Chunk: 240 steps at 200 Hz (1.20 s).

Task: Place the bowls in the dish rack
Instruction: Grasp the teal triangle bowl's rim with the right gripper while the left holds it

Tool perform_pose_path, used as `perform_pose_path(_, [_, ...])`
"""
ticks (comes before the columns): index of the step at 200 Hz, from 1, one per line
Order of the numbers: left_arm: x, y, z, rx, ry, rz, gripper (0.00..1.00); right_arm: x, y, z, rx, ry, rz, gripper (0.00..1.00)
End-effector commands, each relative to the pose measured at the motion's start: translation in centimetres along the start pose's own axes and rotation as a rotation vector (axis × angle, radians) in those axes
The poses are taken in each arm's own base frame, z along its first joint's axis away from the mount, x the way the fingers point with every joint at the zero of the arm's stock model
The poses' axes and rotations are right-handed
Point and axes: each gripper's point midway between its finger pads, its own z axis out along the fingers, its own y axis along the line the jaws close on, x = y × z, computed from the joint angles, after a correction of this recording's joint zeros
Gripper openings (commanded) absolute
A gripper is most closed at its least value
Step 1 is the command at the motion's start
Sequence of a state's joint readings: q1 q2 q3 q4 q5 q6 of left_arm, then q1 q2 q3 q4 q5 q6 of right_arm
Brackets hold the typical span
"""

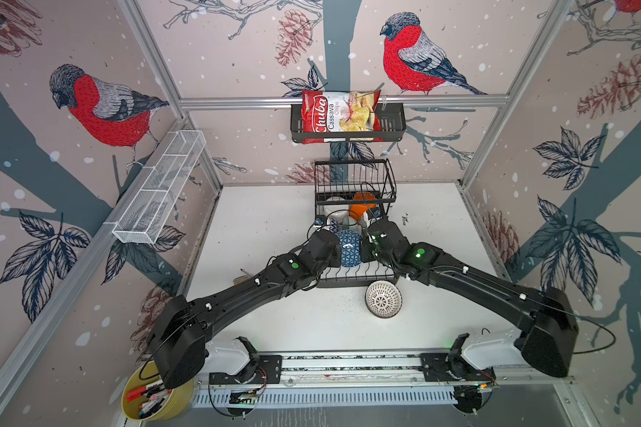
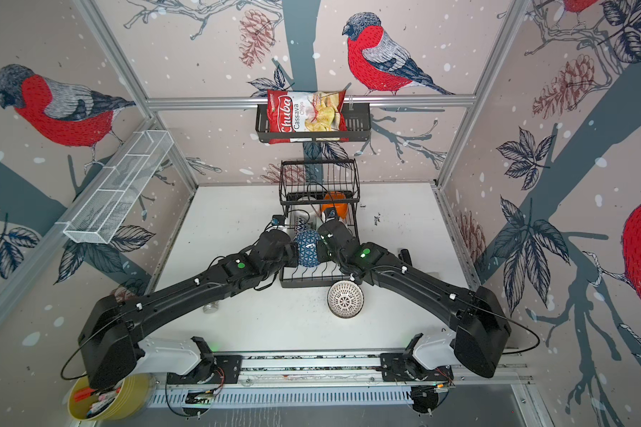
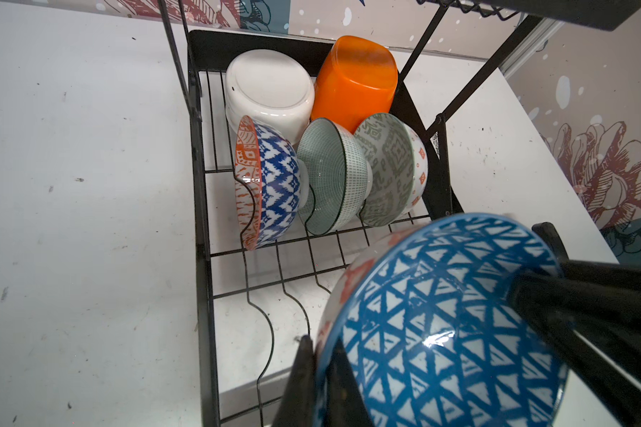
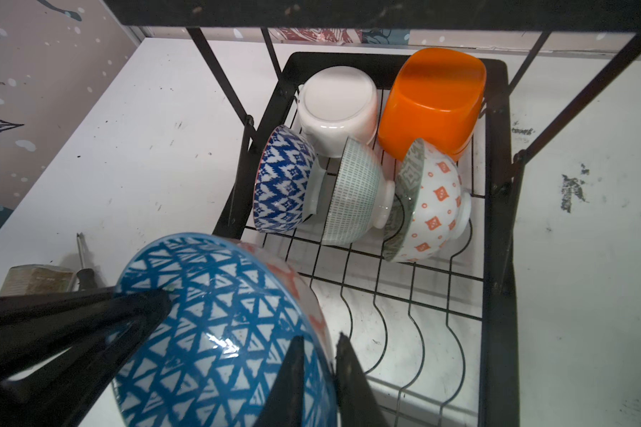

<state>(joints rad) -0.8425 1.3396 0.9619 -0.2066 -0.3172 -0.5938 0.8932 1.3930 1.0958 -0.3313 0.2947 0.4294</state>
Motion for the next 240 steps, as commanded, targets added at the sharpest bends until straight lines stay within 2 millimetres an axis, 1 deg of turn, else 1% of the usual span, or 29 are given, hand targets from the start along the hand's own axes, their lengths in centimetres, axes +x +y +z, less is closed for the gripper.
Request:
perform_pose_path(1, [-2.1, -1.6, -0.3, 0.066, -0.073, -0.006, 0.0, -0.2, -0.6, 0.4, 0.05, -0.003, 0.015, 0.14])
perform_pose_path(16, [-2.1, -1.6, -0.2, 0.068, -0.072, -0.004, 0.0, -0.1, -0.8, 0.7, 0.067, 0.004, 0.013, 0.09])
perform_pose_path(56, [-2.0, -1.7, 0.1, 0.076, -0.067, -0.001, 0.0, 0.0, -1.0, 1.0, 0.095, 0.009, 0.008, 0.01])
perform_pose_path(113, [-1.7, -1.5, 0.6, 0.067, -0.059, 0.002, 0.0, -0.1, -1.2, 1.0, 0.147, 0.001, -0.012, 0.0])
perform_pose_path(119, [-1.6, -1.5, 0.6, 0.066, -0.058, 0.001, 0.03, -0.2, -1.2, 1.0, 0.153, 0.0, -0.015, 0.0])
perform_pose_path(198, [-1.4, -1.3, 0.8, 0.059, -0.059, 0.0, 0.18, -0.7, -0.9, 0.1, 0.194, -0.027, -0.049, 0.0])
perform_pose_path(216, [-1.4, -1.2, 0.9, 0.056, -0.062, 0.0, 0.26, -0.8, -1.0, -0.2, 0.196, -0.031, -0.05, 0.0])
perform_pose_path(240, [-1.5, -1.2, 1.0, 0.052, -0.065, 0.0, 0.42, -0.8, -1.2, -0.3, 0.209, -0.034, -0.053, 0.0])
